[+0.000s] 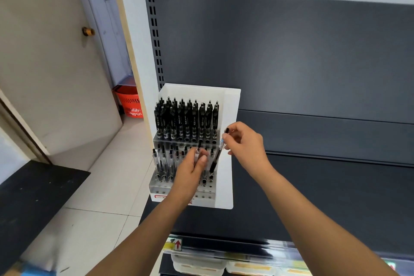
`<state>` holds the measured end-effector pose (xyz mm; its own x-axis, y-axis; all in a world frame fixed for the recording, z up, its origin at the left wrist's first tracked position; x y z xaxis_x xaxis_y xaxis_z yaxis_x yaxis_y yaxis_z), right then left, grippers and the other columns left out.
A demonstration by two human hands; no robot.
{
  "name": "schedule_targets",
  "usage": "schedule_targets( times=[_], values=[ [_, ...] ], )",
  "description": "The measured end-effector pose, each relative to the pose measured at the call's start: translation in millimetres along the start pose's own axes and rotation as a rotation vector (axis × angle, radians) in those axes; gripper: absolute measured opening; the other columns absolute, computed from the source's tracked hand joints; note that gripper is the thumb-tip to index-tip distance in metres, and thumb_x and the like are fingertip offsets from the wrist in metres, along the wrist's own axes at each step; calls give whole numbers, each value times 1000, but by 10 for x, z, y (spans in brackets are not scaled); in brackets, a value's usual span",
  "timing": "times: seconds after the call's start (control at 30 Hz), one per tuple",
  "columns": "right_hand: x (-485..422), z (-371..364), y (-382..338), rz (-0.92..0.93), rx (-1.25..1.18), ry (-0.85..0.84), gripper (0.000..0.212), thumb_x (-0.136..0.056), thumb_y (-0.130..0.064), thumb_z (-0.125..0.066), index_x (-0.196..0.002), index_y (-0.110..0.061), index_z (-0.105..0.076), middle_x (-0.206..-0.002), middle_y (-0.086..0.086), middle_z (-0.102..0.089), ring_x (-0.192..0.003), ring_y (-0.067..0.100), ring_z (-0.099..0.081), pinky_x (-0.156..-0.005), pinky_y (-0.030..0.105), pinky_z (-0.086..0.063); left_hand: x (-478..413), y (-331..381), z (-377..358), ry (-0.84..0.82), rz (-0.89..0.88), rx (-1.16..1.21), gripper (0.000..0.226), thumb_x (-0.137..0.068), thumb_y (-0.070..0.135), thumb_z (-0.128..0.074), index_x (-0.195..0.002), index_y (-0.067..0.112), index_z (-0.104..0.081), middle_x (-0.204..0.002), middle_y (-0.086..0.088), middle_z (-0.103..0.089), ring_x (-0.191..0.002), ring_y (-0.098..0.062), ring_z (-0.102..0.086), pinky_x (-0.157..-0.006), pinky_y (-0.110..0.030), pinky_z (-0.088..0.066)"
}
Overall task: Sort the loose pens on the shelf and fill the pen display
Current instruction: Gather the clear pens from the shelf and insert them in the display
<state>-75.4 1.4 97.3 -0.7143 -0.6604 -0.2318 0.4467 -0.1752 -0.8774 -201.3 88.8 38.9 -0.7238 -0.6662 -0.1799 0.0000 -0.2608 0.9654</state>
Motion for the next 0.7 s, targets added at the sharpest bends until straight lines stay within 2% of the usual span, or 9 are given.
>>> schedule_targets(
  times=[0.07, 0.17, 0.3, 0.43, 0.57, 0.63, 0.7],
  values=[
    [2, 6, 38, 38, 106, 11, 3, -91, -19, -59, -94, -17, -59, -76, -5, -65, -76, 20, -65, -74, 39, -57, 5, 4, 19, 6, -4, -5, 13, -98, 18, -43, -92, 26, -52, -84, 0, -59, -72, -11, -53, -59, -18, -46],
    [27, -39, 75, 84, 219, 7, 3, -92, -22, -58, -94, -20, -58, -74, -10, -61, -72, 16, -63, -72, 34, -56, 9, -14, 46, 15, 1, -11, 13, -98, 19, -43, -93, 26, -53, -83, -1, -61, -67, -10, -52, -57, -18, -44],
    [34, -142, 142, 100, 310, -3, 11, -93, -24, -57, -100, -14, -59, -77, -5, -63, -72, 17, -63, -68, 31, -53, 29, -41, 78, 34, -4, -63, 10, -98, 23, -43, -95, 23, -52, -79, 5, -58, -62, -6, -49, -59, -23, -42],
    [59, -225, 183, 124, 390, -42, 18, -94, -23, -54, -109, -13, -57, -87, 1, -67, -75, 20, -63, -70, 33, -53, 40, -63, 108, 61, -6, -134, 13, -98, 24, -44, -103, 16, -53, -76, 12, -53, -68, 0, -49, -64, -20, -39],
    [84, -311, 217, 219, 563, -105, 22, -97, -27, -49, -113, -17, -60, -92, 3, -70, -82, 24, -64, -69, 35, -52, 70, -81, 122, 49, 14, -102, 8, -96, 24, -49, -103, 21, -50, -76, 11, -51, -71, 0, -50, -67, -20, -41],
    [78, -337, 226, 253, 602, -117, 25, -99, -28, -45, -108, -14, -63, -90, 6, -69, -82, 27, -64, -69, 35, -51, 75, -114, 131, 42, 42, -67, 19, -95, 27, -50, -112, 20, -46, -81, 8, -50, -74, -4, -49, -70, -21, -42],
    [53, -355, 219, 257, 613, -126, 26, -100, -27, -43, -104, -12, -63, -88, 6, -69, -81, 27, -63, -68, 36, -50, 76, -149, 142, 38, 57, -16, 25, -96, 32, -47, -117, 19, -42, -79, 6, -46, -67, -6, -44, -65, -22, -39]
  ],
)
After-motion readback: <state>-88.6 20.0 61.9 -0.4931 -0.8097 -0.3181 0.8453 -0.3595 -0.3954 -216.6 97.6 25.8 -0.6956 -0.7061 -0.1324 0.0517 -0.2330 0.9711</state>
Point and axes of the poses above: each hand's wrist, its own x-axis away from the middle knuckle, its own z-axis out of the back of the hand, y = z × x, the point moved 2 cm from there along -x, towards the middle knuckle
